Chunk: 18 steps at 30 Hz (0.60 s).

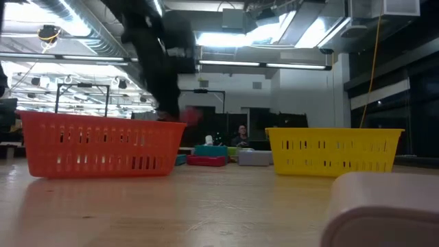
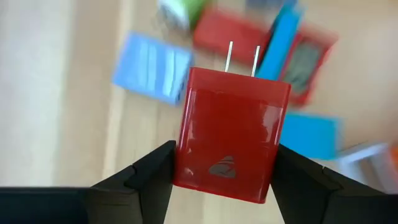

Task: Pick & Place Office items
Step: Put the red charger adapter into the orange bin

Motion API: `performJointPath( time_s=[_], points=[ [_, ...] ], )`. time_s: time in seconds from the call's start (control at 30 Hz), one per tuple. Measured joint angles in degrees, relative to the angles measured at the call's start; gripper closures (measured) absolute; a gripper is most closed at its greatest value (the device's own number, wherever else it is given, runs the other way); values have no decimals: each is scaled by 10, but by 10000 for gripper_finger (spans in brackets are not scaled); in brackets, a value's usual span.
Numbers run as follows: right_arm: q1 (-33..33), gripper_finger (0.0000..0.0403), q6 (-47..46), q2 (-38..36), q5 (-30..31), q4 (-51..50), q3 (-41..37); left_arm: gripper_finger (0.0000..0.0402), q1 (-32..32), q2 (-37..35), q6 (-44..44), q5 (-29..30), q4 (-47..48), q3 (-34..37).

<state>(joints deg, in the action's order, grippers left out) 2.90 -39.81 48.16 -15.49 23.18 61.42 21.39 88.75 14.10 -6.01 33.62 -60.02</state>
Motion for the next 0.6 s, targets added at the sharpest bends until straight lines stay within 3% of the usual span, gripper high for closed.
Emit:
performJointPath(
  time_s=[0.23, 0.37, 0.6],
  points=[
    [0, 126, 13, 1, 1, 0, 0, 178, -99, -111, -130, -38, 97, -1],
    [0, 126, 13, 2, 1, 0, 0, 171, -193, -118, -220, -44, 83, 0],
    [13, 126, 18, 2, 12, 0, 0, 176, -311, -93, -313, 20, 67, 8]
  ],
)
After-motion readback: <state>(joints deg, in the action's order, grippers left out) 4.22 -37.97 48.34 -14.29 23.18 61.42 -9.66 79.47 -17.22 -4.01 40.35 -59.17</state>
